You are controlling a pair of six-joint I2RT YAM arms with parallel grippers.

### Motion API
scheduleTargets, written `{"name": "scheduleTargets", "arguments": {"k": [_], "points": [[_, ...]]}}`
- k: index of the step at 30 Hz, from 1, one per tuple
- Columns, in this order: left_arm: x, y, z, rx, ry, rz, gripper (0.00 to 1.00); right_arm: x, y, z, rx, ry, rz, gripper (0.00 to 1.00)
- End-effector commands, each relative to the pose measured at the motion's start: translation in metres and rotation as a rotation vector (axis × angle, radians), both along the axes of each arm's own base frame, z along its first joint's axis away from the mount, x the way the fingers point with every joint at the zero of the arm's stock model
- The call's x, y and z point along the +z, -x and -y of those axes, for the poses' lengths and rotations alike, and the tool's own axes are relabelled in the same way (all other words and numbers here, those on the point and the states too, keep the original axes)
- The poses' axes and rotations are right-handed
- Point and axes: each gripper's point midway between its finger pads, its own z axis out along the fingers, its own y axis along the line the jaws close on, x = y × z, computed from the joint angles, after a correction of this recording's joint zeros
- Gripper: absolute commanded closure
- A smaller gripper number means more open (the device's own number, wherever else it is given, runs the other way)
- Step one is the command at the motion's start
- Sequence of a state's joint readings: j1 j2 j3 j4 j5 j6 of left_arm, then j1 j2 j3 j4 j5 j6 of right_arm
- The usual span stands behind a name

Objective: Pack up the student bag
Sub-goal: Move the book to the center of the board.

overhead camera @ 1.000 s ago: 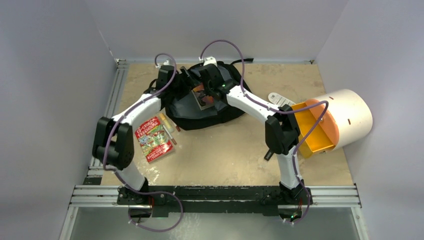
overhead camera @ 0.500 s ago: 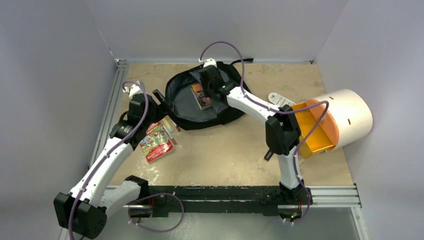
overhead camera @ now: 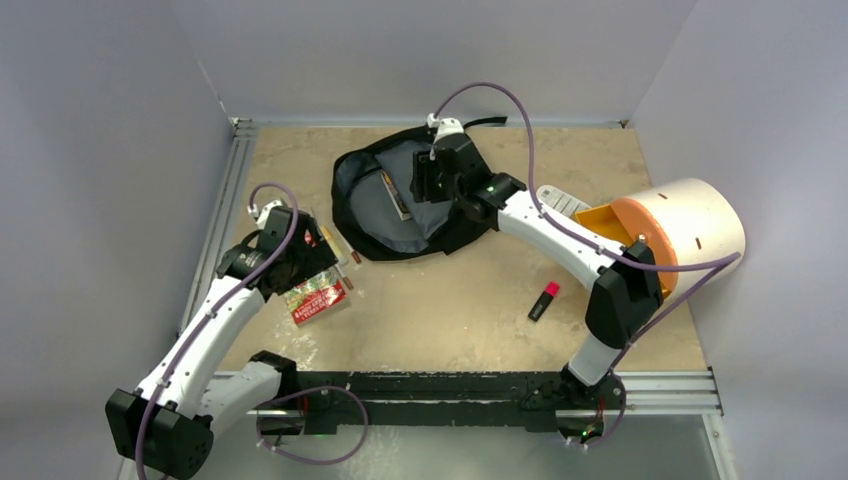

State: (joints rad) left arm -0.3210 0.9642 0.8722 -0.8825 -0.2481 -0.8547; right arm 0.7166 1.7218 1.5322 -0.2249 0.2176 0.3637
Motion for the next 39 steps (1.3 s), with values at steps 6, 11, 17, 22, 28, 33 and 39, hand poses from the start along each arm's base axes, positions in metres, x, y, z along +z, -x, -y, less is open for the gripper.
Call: {"name": "scheduleTargets", "arguments": {"k": [6, 11, 17, 22, 28, 33, 39], "points": [[0.001, 0.010, 0.010, 0.075, 0.100, -0.067, 0.16, -0.008, 0.056, -0.013, 0.087, -0.227, -0.182, 0.38], [-0.027, 0.020, -0.012, 0.236, 0.047, -0.203, 0.14, -0.012, 0.096, -0.029, 0.158, -0.356, -0.245, 0.29], [-0.041, 0.010, -0.037, 0.361, 0.100, -0.179, 0.14, -0.019, 0.139, -0.062, 0.238, -0.419, -0.310, 0.28], [-0.062, 0.020, -0.072, 0.537, -0.006, -0.272, 0.14, -0.045, 0.171, -0.100, 0.298, -0.399, -0.374, 0.28], [-0.074, 0.007, -0.080, 0.567, -0.029, -0.248, 0.14, -0.072, 0.192, -0.144, 0.353, -0.415, -0.436, 0.29], [-0.092, 0.006, -0.079, 0.549, -0.029, -0.246, 0.16, -0.099, 0.196, -0.170, 0.363, -0.421, -0.480, 0.32], [-0.106, -0.001, -0.080, 0.520, -0.043, -0.273, 0.22, -0.120, 0.189, -0.185, 0.330, -0.424, -0.510, 0.38]]}}
